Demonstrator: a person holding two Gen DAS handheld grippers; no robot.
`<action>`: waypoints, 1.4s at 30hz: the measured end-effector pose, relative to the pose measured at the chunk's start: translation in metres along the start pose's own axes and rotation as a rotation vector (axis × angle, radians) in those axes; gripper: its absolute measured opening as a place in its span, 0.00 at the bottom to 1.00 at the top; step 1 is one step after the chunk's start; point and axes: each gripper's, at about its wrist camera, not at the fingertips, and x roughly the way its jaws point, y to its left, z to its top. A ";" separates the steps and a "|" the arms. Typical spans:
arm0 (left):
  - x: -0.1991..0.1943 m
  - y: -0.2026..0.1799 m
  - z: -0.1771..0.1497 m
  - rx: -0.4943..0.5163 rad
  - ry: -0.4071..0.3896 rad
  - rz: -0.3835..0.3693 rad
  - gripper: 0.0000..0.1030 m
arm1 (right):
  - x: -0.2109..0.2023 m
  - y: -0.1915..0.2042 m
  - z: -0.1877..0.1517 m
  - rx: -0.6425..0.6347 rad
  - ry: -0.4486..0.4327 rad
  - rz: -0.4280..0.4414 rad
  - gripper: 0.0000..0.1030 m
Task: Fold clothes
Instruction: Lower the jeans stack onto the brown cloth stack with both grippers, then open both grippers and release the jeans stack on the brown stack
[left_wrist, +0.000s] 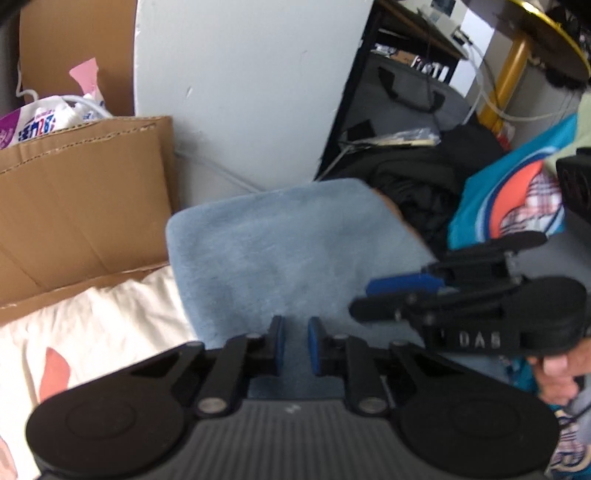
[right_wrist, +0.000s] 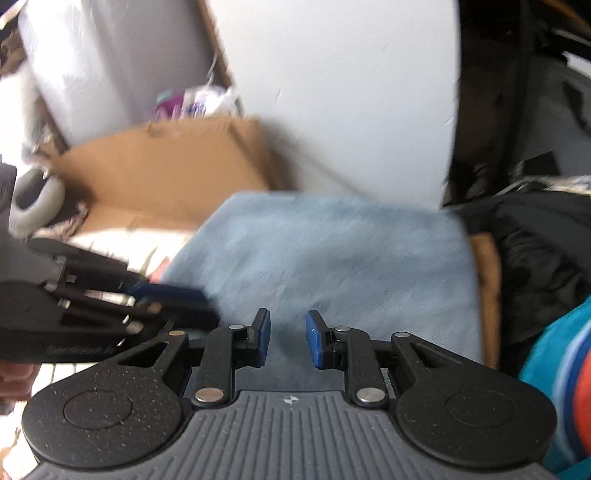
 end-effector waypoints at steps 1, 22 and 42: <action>0.004 0.002 -0.002 0.000 0.003 0.014 0.08 | 0.005 -0.001 -0.002 0.015 0.008 0.002 0.27; 0.016 0.015 -0.006 -0.013 0.044 0.017 0.06 | -0.017 0.011 -0.058 0.027 0.010 0.001 0.29; -0.041 -0.014 -0.059 0.029 -0.010 0.030 0.15 | -0.090 -0.027 -0.135 0.339 -0.199 -0.203 0.29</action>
